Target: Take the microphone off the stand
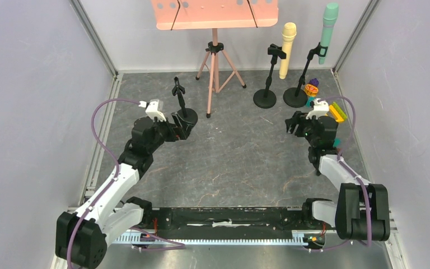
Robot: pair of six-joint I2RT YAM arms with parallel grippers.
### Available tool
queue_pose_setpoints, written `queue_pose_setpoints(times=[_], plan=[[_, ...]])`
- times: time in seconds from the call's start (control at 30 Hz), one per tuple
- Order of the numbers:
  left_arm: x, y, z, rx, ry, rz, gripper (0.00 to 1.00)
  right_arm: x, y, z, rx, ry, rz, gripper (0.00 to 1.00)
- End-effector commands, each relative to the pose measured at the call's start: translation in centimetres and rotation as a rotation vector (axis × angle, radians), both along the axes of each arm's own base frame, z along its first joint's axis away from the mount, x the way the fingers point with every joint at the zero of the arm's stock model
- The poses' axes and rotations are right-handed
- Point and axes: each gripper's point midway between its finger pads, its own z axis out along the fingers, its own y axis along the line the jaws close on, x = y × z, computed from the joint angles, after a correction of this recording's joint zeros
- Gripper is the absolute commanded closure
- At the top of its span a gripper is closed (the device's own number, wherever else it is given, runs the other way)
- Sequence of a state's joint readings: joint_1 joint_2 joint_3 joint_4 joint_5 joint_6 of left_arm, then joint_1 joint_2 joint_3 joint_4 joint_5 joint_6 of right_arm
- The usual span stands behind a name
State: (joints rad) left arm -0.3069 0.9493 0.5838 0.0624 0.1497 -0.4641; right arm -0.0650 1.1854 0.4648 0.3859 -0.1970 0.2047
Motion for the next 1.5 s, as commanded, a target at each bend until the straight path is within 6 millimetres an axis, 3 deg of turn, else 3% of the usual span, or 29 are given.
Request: queue_pose_setpoints(times=[0.0,0.03,0.13,0.33,0.43,0.8,1.0,1.27,1.47], plan=[[-0.3,-1.3,2.5,-0.075,-0.076,-0.059,0.0,2.3,3.6,5.7,-0.016,-0.231,0.155,0.29],[-0.3,-1.3,2.5,-0.076,-0.076,-0.064,0.0,2.4,4.9,6.3,-0.034,-0.251,0.186,0.3],[-0.4,-1.5,2.3,-0.078,-0.071,-0.076,0.0,3.5,5.5,8.1,-0.091,-0.311,0.188,0.31],[-0.3,-1.6,2.5,-0.081,-0.077,-0.08,0.0,6.4,5.0,10.5,-0.084,-0.34,0.131,0.32],[-0.3,-1.7,2.1,-0.081,-0.069,-0.082,0.0,8.3,6.0,11.2,-0.061,-0.313,0.172,0.33],[-0.5,-1.8,1.1,-0.087,-0.049,-0.087,0.0,13.6,6.7,10.7,-0.116,-0.315,0.226,0.35],[-0.9,-1.6,0.5,-0.077,-0.036,-0.082,0.0,15.9,6.1,10.7,-0.124,-0.304,0.227,0.35],[-0.5,-1.9,0.2,-0.079,-0.022,-0.093,0.0,16.5,7.7,11.5,-0.114,-0.377,0.339,0.42],[-0.6,-2.0,-0.2,-0.088,-0.011,-0.094,0.0,15.7,9.1,12.9,-0.108,-0.445,0.427,0.38]])
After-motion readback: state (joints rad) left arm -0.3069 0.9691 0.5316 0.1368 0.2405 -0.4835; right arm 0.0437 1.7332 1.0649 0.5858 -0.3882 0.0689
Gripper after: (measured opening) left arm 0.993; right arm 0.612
